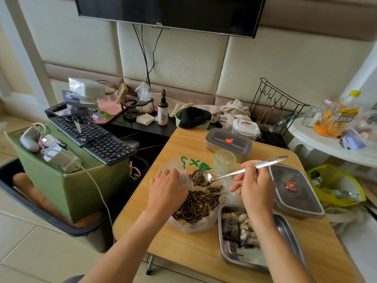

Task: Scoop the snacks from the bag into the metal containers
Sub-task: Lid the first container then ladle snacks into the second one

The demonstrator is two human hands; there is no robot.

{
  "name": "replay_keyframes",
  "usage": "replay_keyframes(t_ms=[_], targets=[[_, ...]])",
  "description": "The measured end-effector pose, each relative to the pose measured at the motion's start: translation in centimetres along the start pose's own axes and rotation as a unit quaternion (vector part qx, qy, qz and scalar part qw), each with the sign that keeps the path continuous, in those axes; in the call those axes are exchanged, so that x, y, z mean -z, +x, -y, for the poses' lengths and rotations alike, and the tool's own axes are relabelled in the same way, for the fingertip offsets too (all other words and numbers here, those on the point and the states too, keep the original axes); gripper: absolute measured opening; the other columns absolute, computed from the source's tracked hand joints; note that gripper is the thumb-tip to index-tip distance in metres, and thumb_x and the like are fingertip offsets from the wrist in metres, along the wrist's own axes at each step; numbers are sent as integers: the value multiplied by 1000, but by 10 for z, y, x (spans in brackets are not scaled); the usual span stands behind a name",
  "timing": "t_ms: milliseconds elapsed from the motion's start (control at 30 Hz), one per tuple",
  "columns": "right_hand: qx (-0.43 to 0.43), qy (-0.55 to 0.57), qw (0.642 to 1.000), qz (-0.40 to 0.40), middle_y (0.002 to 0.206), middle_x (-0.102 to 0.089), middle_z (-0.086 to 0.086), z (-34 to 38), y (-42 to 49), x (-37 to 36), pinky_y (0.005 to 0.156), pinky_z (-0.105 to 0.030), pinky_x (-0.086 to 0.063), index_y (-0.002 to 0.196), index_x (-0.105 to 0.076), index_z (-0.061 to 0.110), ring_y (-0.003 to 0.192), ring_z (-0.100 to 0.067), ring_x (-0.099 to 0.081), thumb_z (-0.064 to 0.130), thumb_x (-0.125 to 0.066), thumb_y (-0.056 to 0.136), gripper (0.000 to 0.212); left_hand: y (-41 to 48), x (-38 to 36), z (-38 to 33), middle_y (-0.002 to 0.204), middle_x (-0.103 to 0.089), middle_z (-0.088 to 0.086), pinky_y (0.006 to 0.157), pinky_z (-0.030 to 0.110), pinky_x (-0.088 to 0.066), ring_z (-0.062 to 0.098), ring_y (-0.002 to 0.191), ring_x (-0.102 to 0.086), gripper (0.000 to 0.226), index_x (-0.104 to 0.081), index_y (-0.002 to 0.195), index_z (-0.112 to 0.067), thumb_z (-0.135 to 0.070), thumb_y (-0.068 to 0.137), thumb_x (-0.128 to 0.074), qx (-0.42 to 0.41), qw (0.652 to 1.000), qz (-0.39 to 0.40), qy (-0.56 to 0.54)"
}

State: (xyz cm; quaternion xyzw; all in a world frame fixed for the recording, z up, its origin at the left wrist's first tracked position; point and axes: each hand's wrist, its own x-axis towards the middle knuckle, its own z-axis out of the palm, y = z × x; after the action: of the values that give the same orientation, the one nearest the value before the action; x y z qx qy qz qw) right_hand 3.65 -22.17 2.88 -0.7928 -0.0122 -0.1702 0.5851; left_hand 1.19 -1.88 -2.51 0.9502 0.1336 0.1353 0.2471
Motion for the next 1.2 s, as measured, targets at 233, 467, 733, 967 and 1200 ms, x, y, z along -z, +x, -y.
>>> replay_keyframes(t_ms=[233,467,733,967,1200], targets=[[-11,66,998,3,66,-67,-8,2,1,10,45,-27,-46,94,-63,13,49,-23,-66,14,-43,107,24,3,-4,-6,100,-59,-5,91,36,-36,22,103,-52,19,-54,106,-21,-33,91,-57,-2,1000,20,-15],[91,50,994,28,67,-65,-10,2,-3,13,44,-23,-46,95,-61,13,48,-23,-66,15,-44,110,23,0,-11,-18,98,-57,-9,86,34,-29,16,93,-47,37,-48,107,-23,-48,88,-68,-39,997,43,-41],[328,-76,940,61,58,-61,5,3,-8,16,45,-23,-50,98,-61,13,51,-6,-65,22,-40,108,24,3,-15,-23,98,-56,-12,85,32,-26,14,89,-50,60,-45,115,-23,-63,81,-75,-59,997,58,1],[337,-94,936,27,70,-62,10,0,-5,17,46,-30,-50,100,-63,11,53,-6,-65,15,-44,108,21,5,-18,-24,85,-55,-13,82,35,-36,10,78,-51,47,-46,110,-23,-54,87,-74,-46,996,59,-58],[295,-69,953,6,55,-62,7,0,-7,21,47,-23,-52,101,-63,9,51,-1,-66,18,-46,107,21,1,-18,-30,88,-60,-10,68,30,-51,9,78,-57,64,-53,110,-20,-64,73,-82,-23,991,92,-98]])
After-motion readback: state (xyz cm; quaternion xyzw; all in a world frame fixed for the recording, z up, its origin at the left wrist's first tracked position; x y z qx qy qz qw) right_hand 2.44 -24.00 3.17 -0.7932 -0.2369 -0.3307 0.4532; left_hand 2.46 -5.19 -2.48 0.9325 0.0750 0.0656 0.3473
